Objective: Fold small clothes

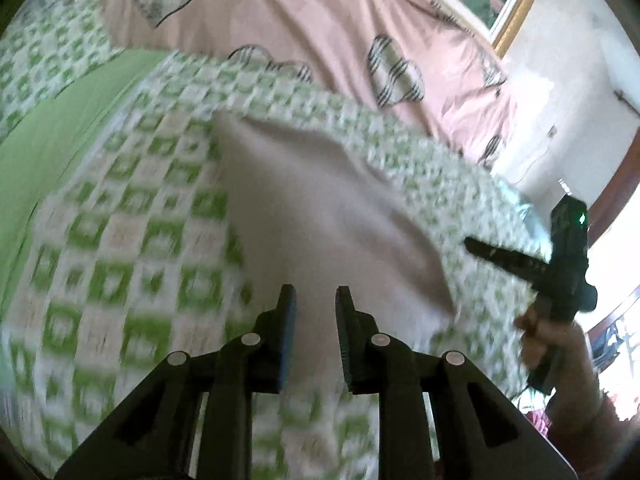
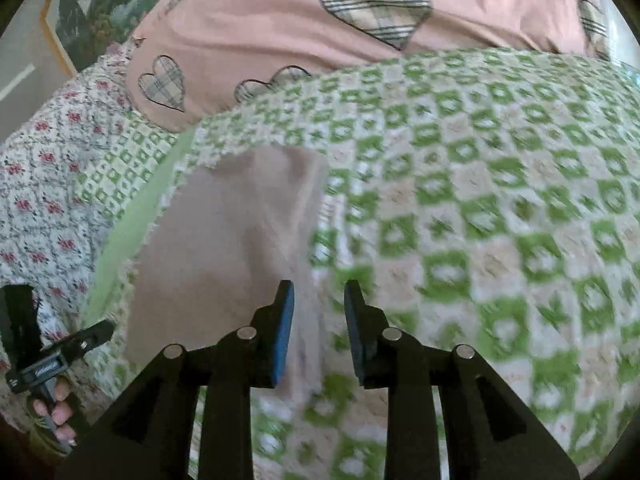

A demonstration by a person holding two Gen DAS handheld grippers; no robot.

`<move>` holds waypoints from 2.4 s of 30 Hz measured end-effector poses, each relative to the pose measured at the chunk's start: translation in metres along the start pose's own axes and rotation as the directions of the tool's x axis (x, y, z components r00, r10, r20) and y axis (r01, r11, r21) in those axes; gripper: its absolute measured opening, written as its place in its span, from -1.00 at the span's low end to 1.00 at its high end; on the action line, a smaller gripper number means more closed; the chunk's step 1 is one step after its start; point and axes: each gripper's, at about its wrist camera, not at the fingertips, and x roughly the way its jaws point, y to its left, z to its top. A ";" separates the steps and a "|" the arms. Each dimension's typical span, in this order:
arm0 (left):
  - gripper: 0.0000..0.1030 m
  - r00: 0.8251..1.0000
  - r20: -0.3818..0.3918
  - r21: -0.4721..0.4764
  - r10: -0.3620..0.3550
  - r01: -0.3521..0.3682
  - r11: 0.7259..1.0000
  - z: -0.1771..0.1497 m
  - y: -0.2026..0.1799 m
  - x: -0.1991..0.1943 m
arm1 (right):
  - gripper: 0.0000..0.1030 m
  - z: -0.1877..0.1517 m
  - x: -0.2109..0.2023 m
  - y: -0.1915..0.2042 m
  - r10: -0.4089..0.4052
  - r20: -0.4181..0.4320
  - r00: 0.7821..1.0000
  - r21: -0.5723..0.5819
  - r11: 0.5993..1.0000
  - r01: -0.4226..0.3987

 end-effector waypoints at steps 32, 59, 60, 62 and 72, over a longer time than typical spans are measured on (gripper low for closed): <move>-0.88 0.994 -0.105 0.044 -0.018 0.023 0.999 -0.046 -0.008 0.021 | -0.47 -0.031 0.027 0.032 0.084 -0.151 0.985 -0.157 0.982 -0.108; -0.10 0.993 -0.070 -0.121 0.093 -0.101 0.988 -0.029 0.034 0.012 | -0.40 -0.019 0.046 -0.010 0.092 -0.109 0.990 0.074 0.994 -0.084; -0.10 0.992 -0.083 -0.121 0.093 -0.102 0.987 -0.031 0.036 0.017 | -0.40 -0.020 0.053 -0.010 0.090 -0.130 0.987 0.078 0.994 -0.080; -0.10 0.989 -0.116 -0.107 0.094 -0.107 0.989 -0.034 0.036 0.028 | -0.75 -0.024 0.066 -0.010 0.083 -0.177 0.981 0.087 0.994 -0.068; -0.06 0.974 -0.194 -0.089 0.119 -0.138 0.986 -0.046 0.029 0.059 | -0.83 -0.026 0.072 -0.015 -0.004 -0.180 0.984 0.030 0.999 0.010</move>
